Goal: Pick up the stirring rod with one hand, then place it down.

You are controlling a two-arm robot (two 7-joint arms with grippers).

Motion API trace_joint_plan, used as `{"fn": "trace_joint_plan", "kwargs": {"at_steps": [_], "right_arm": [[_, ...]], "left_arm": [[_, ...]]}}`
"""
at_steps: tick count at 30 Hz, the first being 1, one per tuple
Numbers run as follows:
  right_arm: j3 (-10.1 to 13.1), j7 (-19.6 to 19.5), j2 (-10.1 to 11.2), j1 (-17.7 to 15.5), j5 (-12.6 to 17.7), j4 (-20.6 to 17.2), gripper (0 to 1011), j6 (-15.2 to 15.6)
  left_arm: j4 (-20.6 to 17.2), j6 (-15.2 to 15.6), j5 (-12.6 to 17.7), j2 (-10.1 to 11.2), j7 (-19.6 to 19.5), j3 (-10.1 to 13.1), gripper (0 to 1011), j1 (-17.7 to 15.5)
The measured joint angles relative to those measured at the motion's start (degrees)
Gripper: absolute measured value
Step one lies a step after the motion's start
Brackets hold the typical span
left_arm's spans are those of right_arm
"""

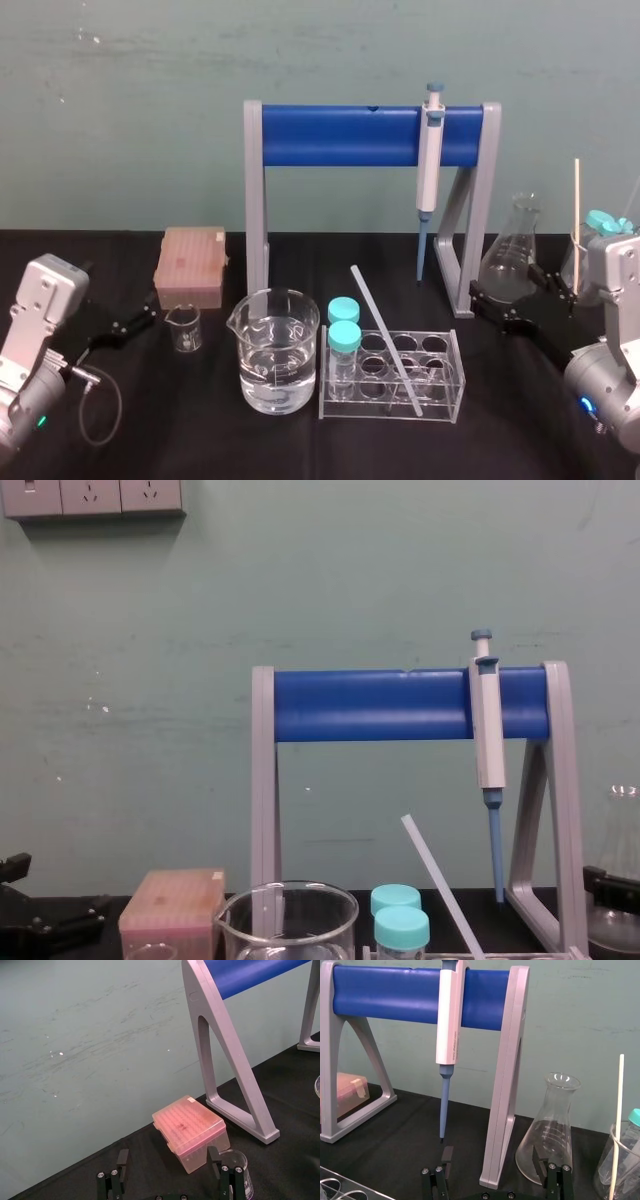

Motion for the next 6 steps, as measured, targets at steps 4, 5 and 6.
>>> {"fn": "trace_joint_plan", "kwargs": {"at_steps": [4, 5, 6], "right_arm": [[-0.02, 0.05, 0.02, 0.00, 0.05, -0.04, 1003, -0.18], [-0.03, 0.06, 0.02, 0.00, 0.05, -0.04, 1003, -0.21], [-0.03, 0.06, 0.03, 0.00, 0.06, -0.05, 1003, -0.26]], "left_arm": [[0.00, 0.00, 0.00, 0.00, 0.00, 0.00, 1000, 0.00], [0.00, 0.00, 0.00, 0.00, 0.00, 0.00, 1000, 0.00], [0.00, 0.00, 0.00, 0.00, 0.00, 0.00, 1000, 0.00]]}}
